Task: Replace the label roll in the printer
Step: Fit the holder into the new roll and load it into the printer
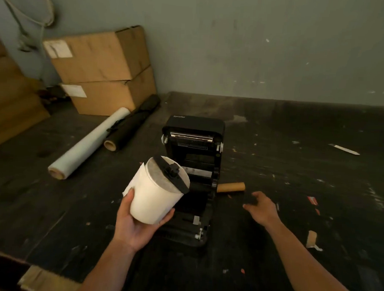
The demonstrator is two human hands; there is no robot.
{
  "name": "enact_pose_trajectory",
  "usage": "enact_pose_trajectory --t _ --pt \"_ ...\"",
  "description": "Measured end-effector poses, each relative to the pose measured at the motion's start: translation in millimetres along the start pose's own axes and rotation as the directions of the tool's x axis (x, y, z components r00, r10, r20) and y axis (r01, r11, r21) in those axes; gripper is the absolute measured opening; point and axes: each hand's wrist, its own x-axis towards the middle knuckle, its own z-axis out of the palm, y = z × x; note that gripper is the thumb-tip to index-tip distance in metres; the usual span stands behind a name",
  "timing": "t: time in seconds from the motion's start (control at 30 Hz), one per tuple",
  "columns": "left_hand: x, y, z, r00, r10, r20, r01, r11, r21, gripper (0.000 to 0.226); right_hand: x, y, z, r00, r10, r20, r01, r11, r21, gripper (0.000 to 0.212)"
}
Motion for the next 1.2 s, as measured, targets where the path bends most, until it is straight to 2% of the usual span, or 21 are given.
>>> enact_pose_trajectory --t 0.13,0.3,0.47,0.63,0.77,0.83,0.9,0.93,1.0,1.1,1.2 --pt "-5 -3 0 0.999 0.046 -0.027 -0.047 0.999 -0.005 0.054 36 -11 8 0.984 -0.162 0.070 0.174 0.960 -0.217 0.071" --pt "-8 -6 3 0.997 0.050 -0.066 -0.052 0.998 -0.021 0.068 61 -16 18 0.970 -0.154 0.189 0.220 0.887 -0.406 0.072" --pt "-10 -7 3 0.998 0.032 -0.054 -0.033 0.999 -0.008 0.065 47 -1 22 0.969 -0.236 0.079 0.248 0.893 -0.375 0.048" --pt "-8 -9 10 0.997 0.020 -0.070 -0.019 1.000 0.005 0.078 25 14 22 0.973 -0.224 0.048 0.224 0.889 -0.400 0.050" --pt "-10 -7 13 0.999 0.003 -0.041 -0.002 1.000 0.023 0.079 8 12 16 0.990 -0.135 0.030 0.136 0.919 -0.371 0.067" --pt "-11 -4 10 0.999 -0.001 -0.038 0.002 1.000 0.024 0.081 -5 10 17 0.981 -0.175 -0.083 0.137 0.931 -0.339 0.070" --pt "-13 0 5 0.999 -0.010 -0.041 0.011 1.000 0.018 0.082 -23 9 28 0.943 -0.296 -0.153 0.249 0.932 -0.263 0.062" --pt "-13 1 1 0.999 -0.016 -0.042 0.017 1.000 0.014 0.082 -34 10 38 0.923 -0.360 -0.138 0.321 0.916 -0.242 0.058" --pt "-14 2 -4 0.999 -0.026 -0.042 0.027 1.000 0.010 0.081 -57 17 66 0.898 -0.439 -0.020 0.419 0.869 -0.263 0.060" --pt "-15 0 -9 0.998 -0.049 -0.039 0.049 0.999 0.006 0.077 -83 37 102 0.884 -0.436 0.170 0.465 0.773 -0.431 0.064" --pt "-15 -2 -11 0.997 -0.071 -0.013 0.071 0.997 0.016 0.074 -93 49 111 0.874 -0.469 0.124 0.465 0.739 -0.488 0.058"
